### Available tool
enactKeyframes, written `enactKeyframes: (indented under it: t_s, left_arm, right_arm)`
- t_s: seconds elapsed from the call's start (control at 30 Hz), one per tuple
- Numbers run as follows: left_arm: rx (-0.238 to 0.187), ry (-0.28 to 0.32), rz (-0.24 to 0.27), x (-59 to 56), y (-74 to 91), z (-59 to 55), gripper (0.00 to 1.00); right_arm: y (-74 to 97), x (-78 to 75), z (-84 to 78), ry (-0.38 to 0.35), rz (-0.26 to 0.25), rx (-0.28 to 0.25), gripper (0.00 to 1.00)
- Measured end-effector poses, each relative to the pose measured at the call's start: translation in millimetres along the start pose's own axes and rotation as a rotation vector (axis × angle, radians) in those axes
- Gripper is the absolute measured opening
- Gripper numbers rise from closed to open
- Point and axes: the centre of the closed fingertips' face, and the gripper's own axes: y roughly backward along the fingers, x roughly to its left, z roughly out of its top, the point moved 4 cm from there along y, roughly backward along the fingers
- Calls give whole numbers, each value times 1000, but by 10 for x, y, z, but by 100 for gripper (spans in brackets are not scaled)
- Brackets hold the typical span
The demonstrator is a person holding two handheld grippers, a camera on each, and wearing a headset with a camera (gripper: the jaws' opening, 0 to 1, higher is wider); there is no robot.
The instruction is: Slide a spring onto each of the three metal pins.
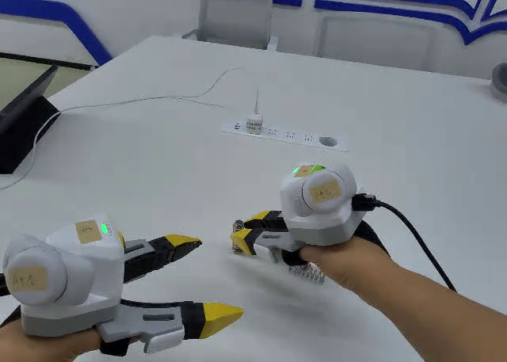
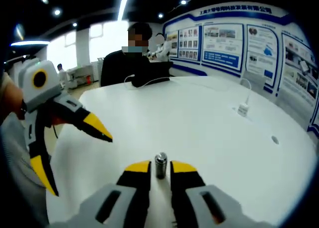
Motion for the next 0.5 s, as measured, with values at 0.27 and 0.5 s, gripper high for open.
enactKeyframes:
  t_s: [0.27,0.5]
  left_arm:
    - [2,-5,-12,-23,-28,8,66]
    - [2,-9,-18,-34,-49,18,66]
  right_arm:
    - [179,-16,-17,-8,-21,-17,17]
    - [341,33,-58,4,-24,-25,17]
